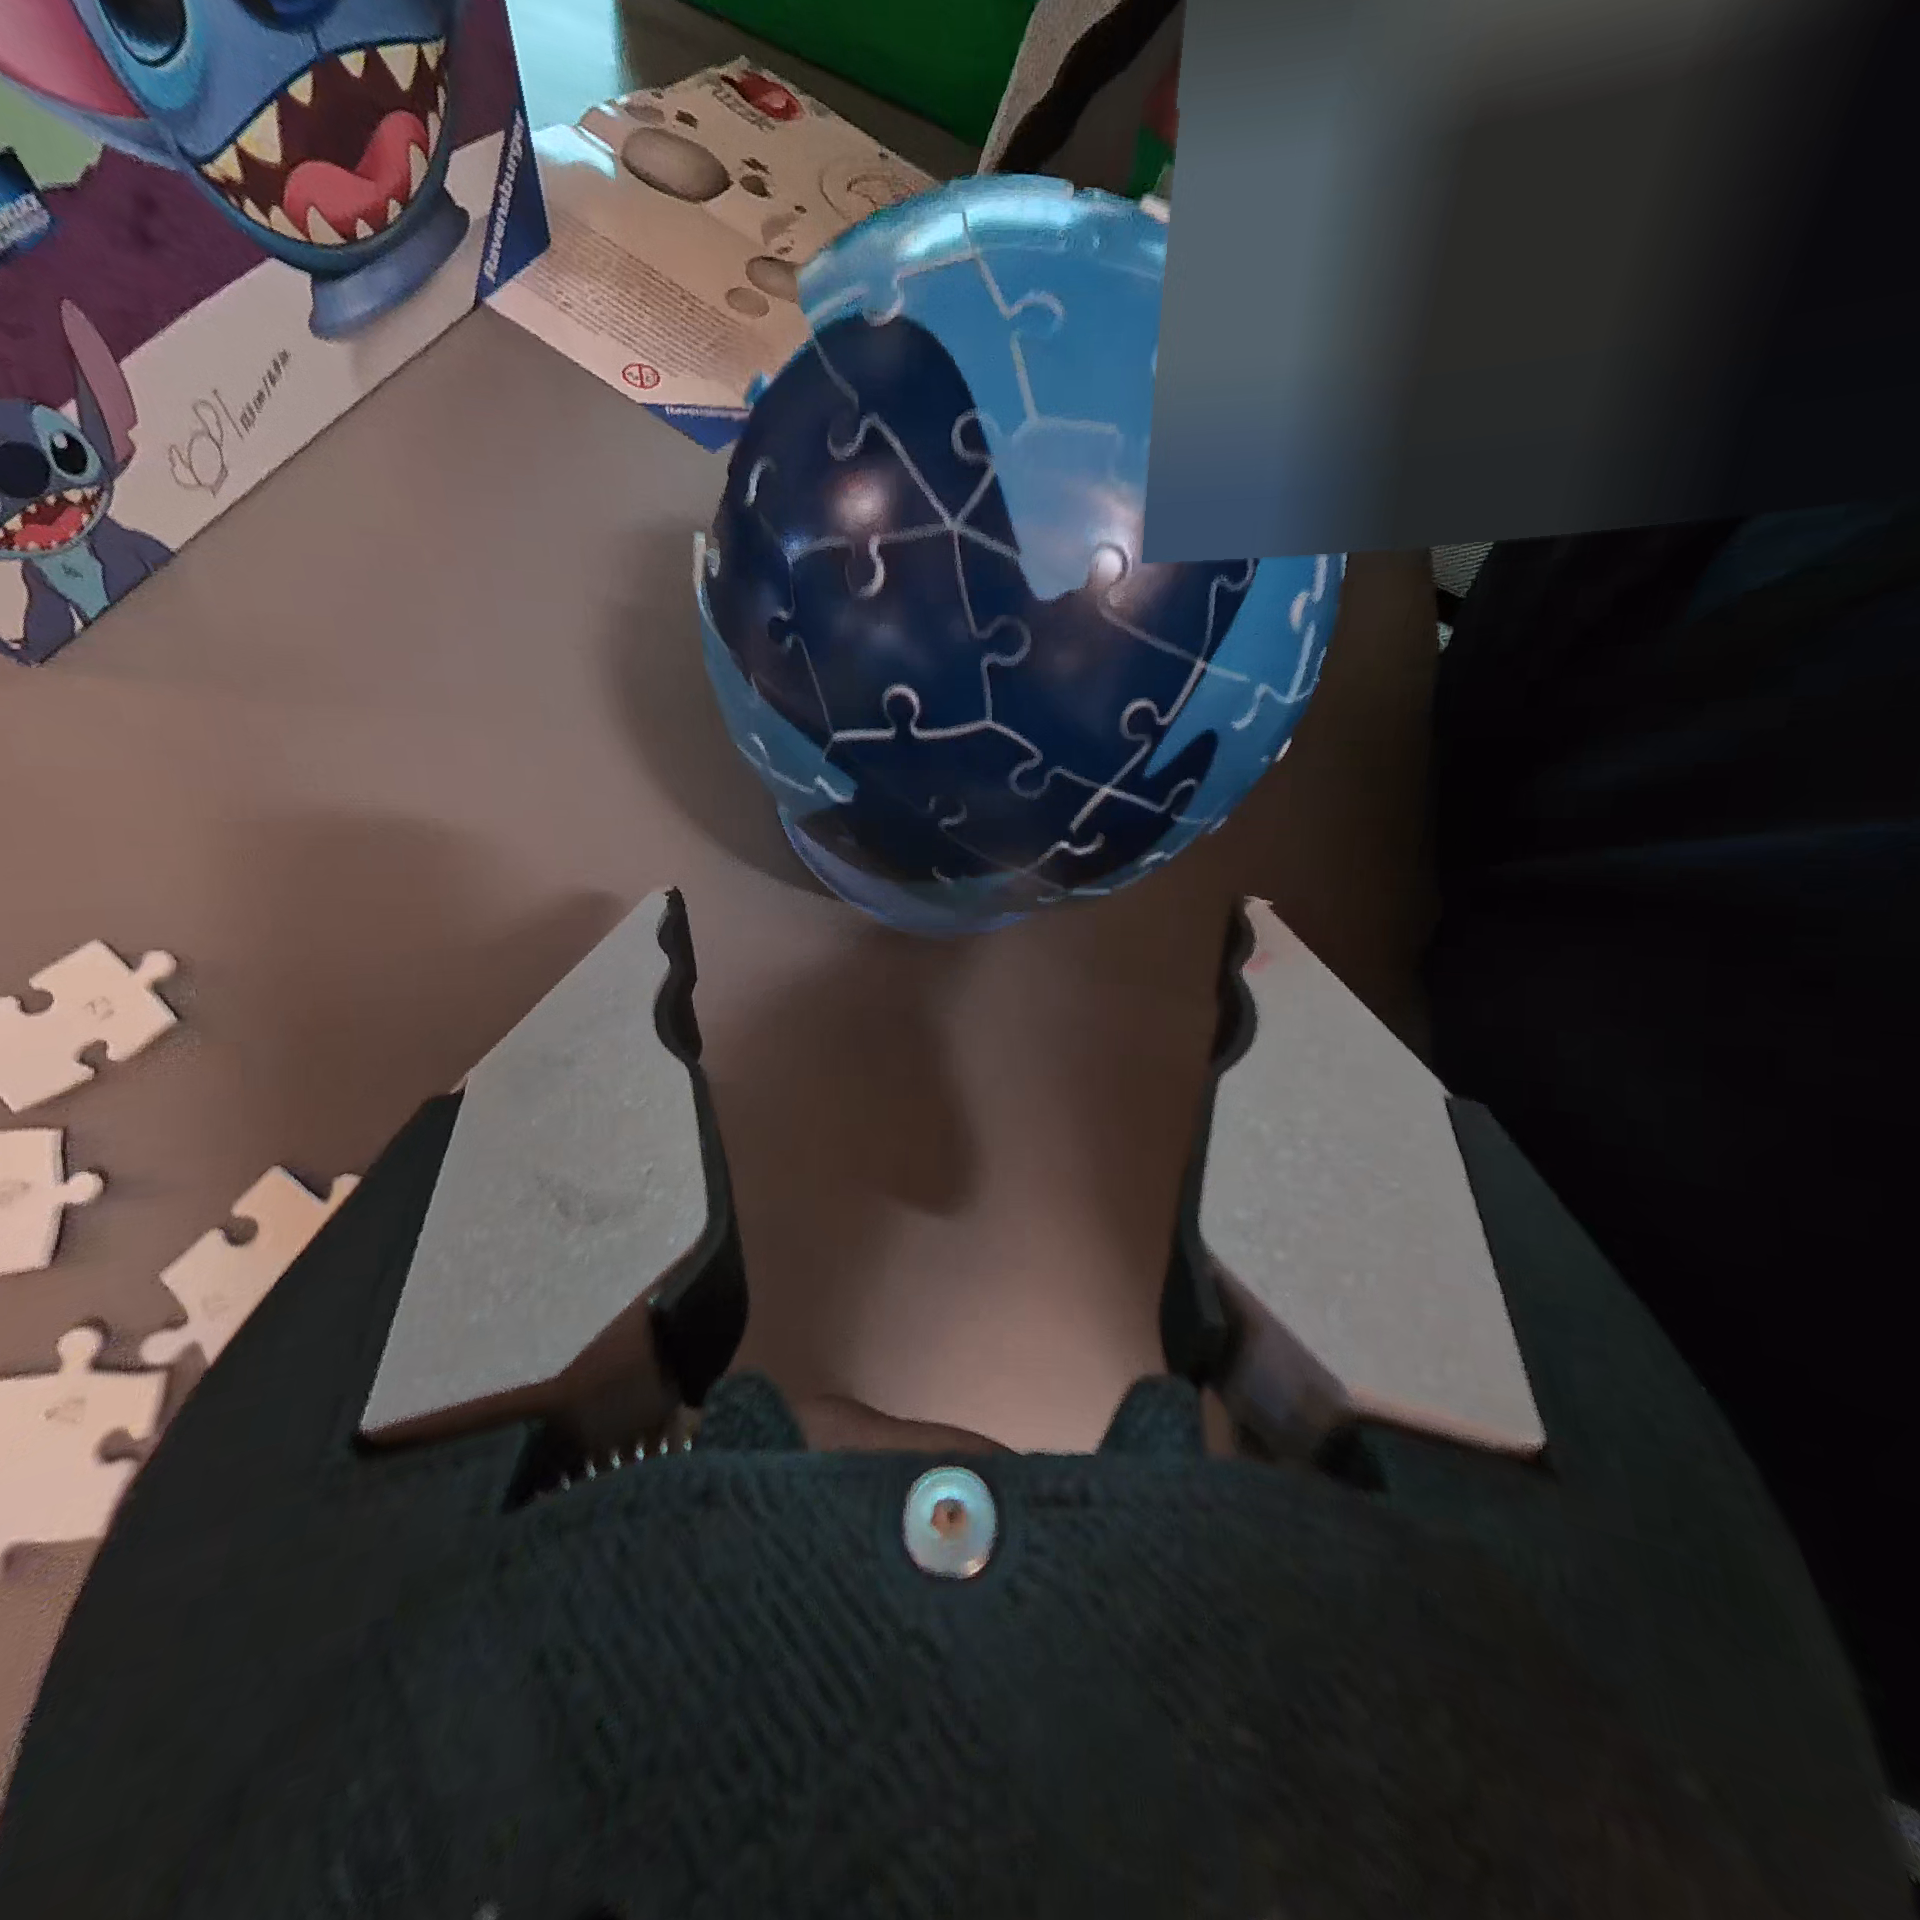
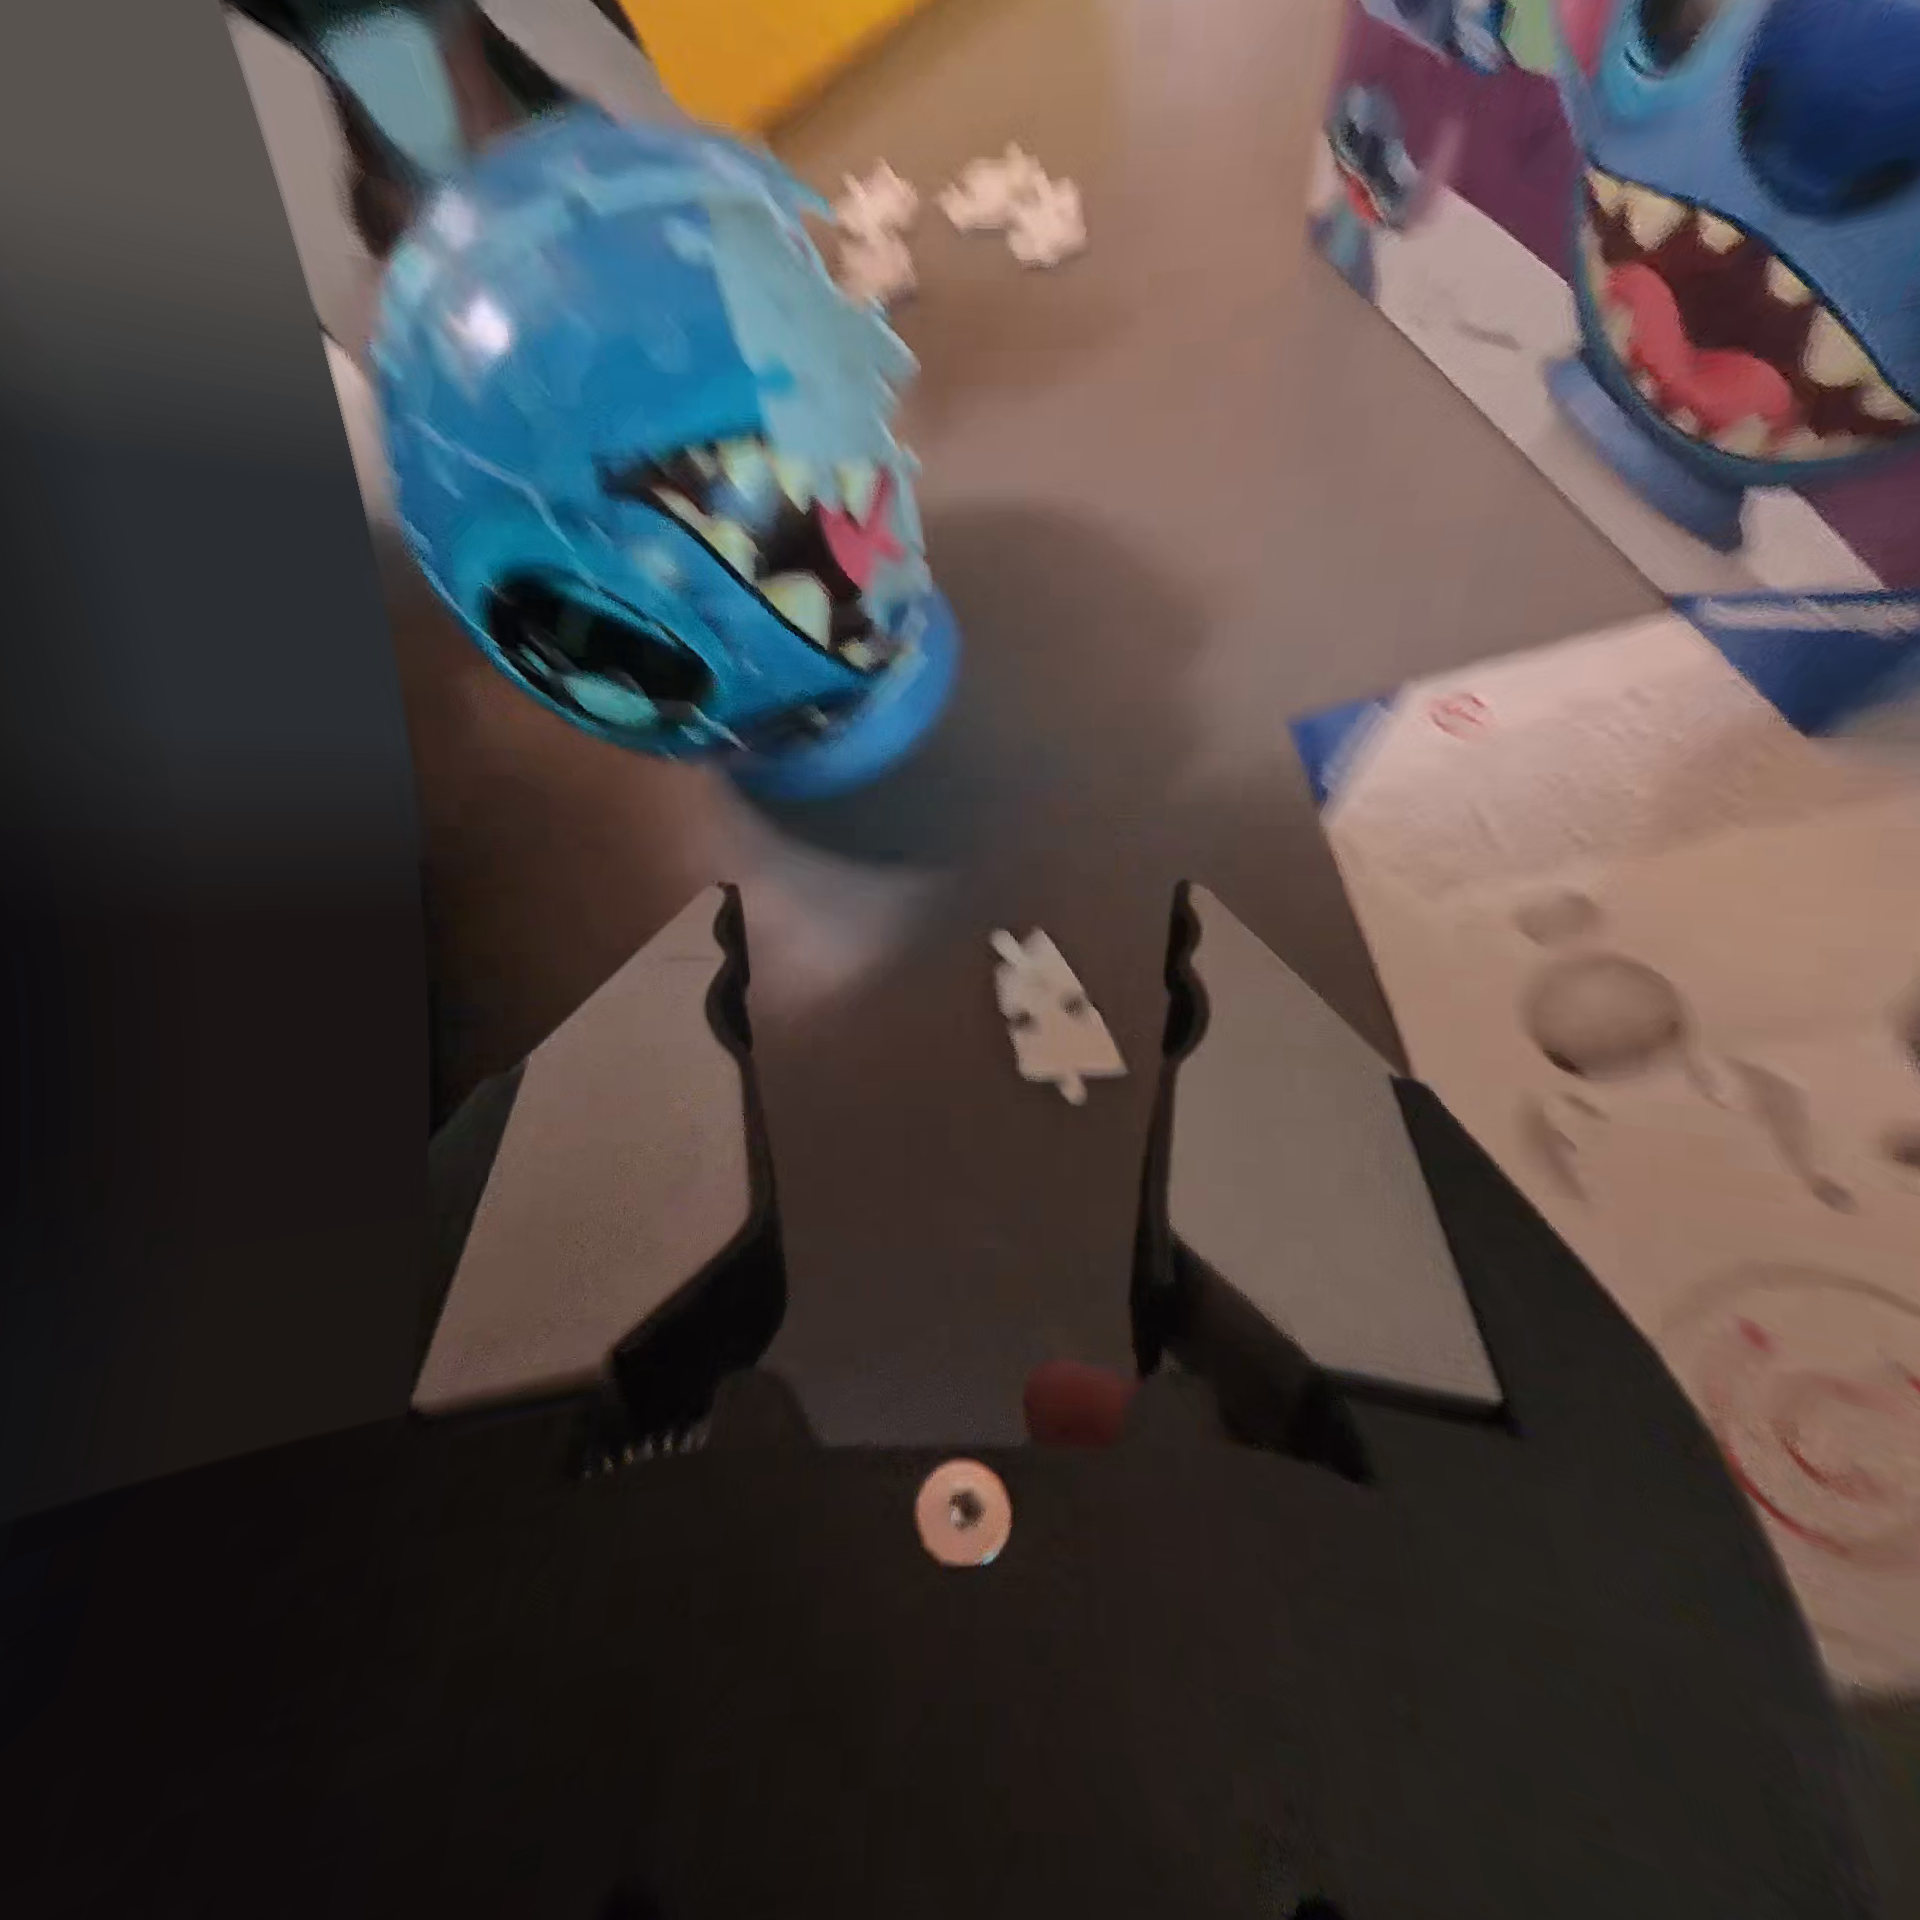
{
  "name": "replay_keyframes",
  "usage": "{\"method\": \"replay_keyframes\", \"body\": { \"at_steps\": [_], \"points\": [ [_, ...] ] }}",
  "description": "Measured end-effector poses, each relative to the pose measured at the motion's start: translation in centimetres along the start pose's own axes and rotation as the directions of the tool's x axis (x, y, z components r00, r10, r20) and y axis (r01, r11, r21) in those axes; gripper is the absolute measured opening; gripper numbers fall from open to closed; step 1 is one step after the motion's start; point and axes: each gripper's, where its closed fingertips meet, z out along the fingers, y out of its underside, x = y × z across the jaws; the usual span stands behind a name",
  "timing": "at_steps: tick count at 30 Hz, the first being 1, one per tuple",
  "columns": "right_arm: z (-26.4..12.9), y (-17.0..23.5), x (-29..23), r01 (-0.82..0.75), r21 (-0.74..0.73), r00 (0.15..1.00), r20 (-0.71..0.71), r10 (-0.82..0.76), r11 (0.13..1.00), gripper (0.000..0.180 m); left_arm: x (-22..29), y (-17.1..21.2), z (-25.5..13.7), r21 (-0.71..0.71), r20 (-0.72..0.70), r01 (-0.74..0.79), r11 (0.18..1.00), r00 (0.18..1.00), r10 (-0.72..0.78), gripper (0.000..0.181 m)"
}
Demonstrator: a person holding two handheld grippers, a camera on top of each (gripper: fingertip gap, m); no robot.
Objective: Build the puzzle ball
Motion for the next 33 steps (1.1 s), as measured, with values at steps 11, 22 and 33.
{"method": "replay_keyframes", "body": {
  "at_steps": [11, 22, 33],
  "points": [
    [1.4, 5.1, 3.0, -0.034, -0.199, 0.994, -0.111, 0.012, 0.979, 0.050, -0.3, 2.4, 1.2, -0.052, 0.057, -0.011, 0.999, 0.998, 0.014, 0.098],
    [2.9, 4.7, 2.3, 0.006, -0.216, 0.998, -0.061, -0.019, 0.976, 0.000, -0.4, 3.2, 1.5, -0.051, 0.061, 0.005, 0.999, 0.998, -0.002, 0.097],
    [2.2, 4.5, 2.9, 0.139, -0.193, 0.971, -0.168, -0.172, 0.971, 0.043, -0.2, 3.3, 1.5, -0.034, 0.058, 0.012, 0.999, 0.998, -0.010, 0.095]
  ]
}}
